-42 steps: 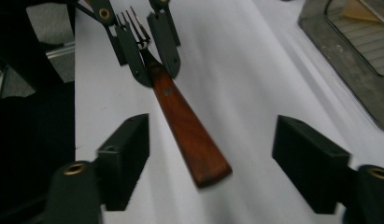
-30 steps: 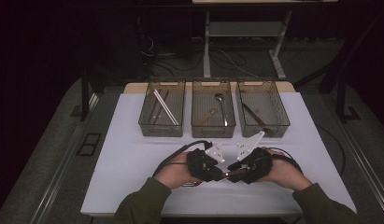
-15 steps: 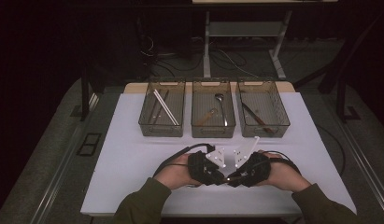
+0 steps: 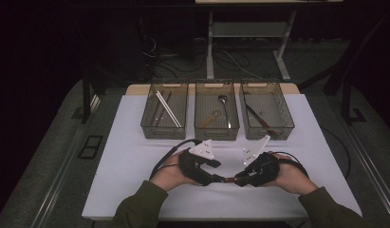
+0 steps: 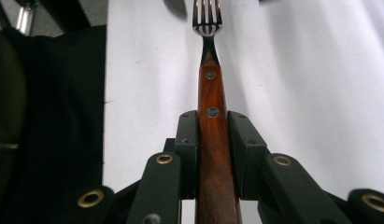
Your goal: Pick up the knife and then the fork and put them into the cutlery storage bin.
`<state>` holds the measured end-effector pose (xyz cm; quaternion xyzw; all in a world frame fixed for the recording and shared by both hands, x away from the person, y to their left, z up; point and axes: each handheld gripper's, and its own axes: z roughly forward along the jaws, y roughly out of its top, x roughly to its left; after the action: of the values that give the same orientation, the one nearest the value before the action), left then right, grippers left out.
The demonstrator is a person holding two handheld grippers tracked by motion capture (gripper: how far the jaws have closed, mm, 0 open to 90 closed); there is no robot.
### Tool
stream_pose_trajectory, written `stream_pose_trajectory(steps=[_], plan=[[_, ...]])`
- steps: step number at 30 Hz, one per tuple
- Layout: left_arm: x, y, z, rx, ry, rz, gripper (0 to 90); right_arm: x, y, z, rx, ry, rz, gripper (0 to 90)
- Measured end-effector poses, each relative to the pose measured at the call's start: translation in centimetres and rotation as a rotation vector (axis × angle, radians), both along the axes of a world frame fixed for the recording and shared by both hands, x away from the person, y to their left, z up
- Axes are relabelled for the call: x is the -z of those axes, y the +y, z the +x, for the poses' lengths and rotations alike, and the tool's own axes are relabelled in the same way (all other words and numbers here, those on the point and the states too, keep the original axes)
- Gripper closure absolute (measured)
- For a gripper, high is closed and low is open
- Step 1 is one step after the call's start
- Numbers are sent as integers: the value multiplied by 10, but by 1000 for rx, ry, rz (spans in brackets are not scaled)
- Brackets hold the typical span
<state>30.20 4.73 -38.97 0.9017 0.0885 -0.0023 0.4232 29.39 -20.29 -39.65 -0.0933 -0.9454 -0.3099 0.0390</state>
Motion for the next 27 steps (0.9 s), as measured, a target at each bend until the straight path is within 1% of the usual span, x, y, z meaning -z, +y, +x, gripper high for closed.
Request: stream_pose_trajectory(steps=[1,2,3,4,5,6,7,8,10,11,14,17,18,19,20,23,25,27], plan=[[1,5,0,-29,3,-16,444,0,-1,1,4,5,4,753],[2,11,0,-50,6,-23,438,-1,-3,1,15,-4,9,753],[3,17,-1,-80,-4,-36,428,-2,-4,2,21,-6,11,753],[4,23,-2,-111,-19,-46,395,-2,-6,2,28,-9,14,753],[5,29,-2,-142,-21,-53,369,-3,-8,3,41,-14,15,753],[7,35,-3,-177,-21,-67,349,-3,-10,4,46,-11,19,753],[9,41,-3,-209,-18,-79,319,-3,-12,5,60,-21,23,753],[10,46,-3,-233,-10,-86,295,-3,-14,7,71,-17,29,753],[14,56,-6,-280,-13,-91,267,-4,-18,10,93,-21,35,753],[16,61,-6,-297,-10,-91,238,-4,-20,11,104,-18,36,753],[21,73,-10,-345,-5,-98,217,-4,-27,15,133,-20,48,752],[26,83,-14,-389,-17,-98,193,-6,-32,18,162,-21,60,753],[28,86,-15,-398,-17,-95,175,-6,-34,18,169,-27,64,752],[30,89,-16,-411,-15,-89,155,-7,-36,19,178,-23,66,752],[31,91,-17,-427,-15,-89,140,-7,-38,20,185,-33,68,752],[37,100,-21,-456,-15,-86,120,-10,-43,23,211,-39,82,753],[40,104,-22,-472,-5,-84,79,-14,-47,26,230,-43,87,753],[43,108,-23,-491,-5,-86,40,-17,-52,28,247,-55,96,753]])
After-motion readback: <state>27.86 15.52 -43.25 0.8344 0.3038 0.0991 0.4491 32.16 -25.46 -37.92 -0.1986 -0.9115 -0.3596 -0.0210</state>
